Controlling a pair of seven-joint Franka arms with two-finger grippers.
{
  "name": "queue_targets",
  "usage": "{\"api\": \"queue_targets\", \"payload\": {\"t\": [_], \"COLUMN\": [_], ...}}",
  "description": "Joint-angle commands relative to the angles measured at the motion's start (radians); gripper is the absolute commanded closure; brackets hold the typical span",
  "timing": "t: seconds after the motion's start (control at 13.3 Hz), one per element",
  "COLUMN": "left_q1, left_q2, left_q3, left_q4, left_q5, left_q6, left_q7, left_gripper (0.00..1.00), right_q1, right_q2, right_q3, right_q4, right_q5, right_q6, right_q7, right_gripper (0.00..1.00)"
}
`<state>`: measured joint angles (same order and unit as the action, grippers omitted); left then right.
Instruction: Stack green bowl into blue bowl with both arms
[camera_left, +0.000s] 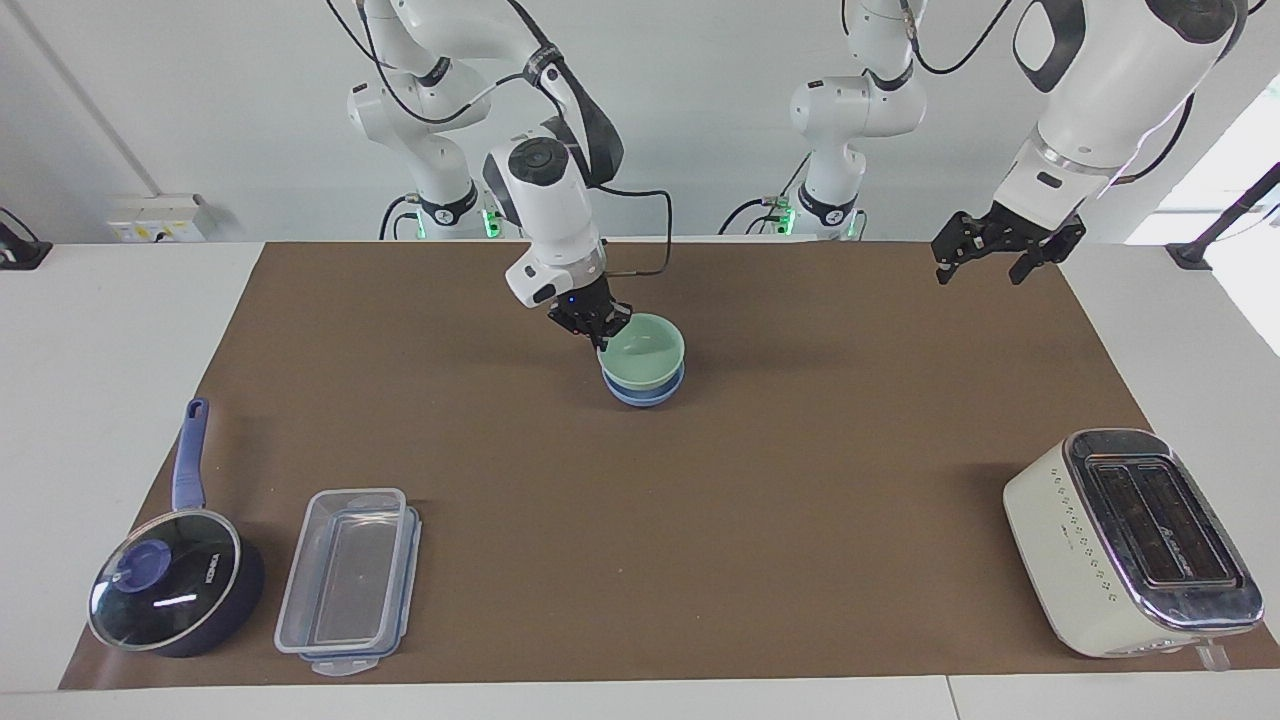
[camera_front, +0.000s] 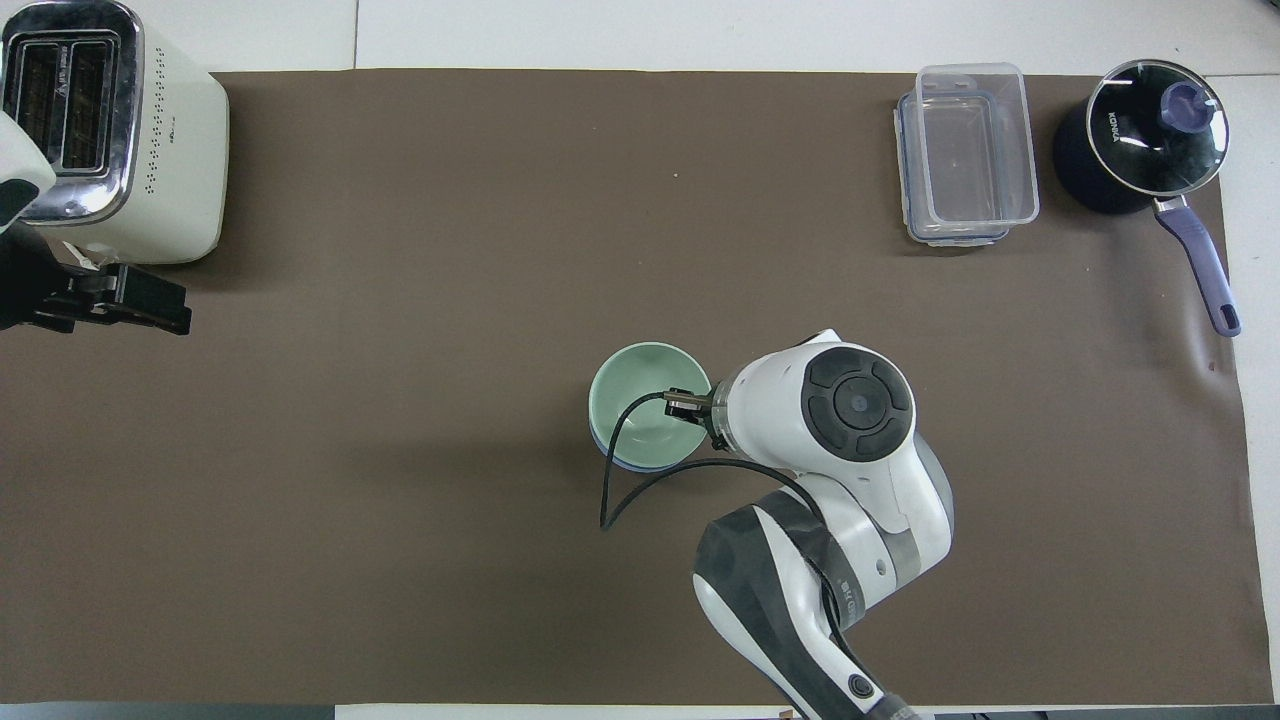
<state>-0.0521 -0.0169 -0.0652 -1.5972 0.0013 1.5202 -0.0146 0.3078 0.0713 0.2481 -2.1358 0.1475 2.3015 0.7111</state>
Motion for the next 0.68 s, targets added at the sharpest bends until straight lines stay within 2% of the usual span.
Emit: {"api": "queue_targets", "payload": {"t": [0.0,0.15,0.38,0.6], "left_q1": [-0.015,-0.015,-0.003,-0.002], "left_q2": [-0.096,-0.101,-0.090,-0.036], "left_q3": [0.008,0.034,0.035,0.033], "left_q4": [-0.140,-0.162,-0.142,-0.064], "left_q5": [0.023,0.002,-0.037,-0.035], "left_q6": [0.026,0.098,0.097,0.069], "left_q7": [-0.011,-0.013,-0.024,-0.024], "left_gripper": [0.00,0.00,0.00,0.00], "right_q1": [0.004,0.004,0.005,0.005], "right_q2": [0.004,0.002,0.008,0.007], "right_q3": [-0.003,-0.003,-0.003,-0.003], "right_q4": [-0.021,-0.045,-0.053,-0.065], "right_q5": [0.023,0.023,0.023,0.023], "right_q6": [0.045,0.056,0.079,0.104], "right_q7": [-0.010,-0.027,-0.032,-0.033], "right_gripper": [1.00,1.00,1.00,1.00]}}
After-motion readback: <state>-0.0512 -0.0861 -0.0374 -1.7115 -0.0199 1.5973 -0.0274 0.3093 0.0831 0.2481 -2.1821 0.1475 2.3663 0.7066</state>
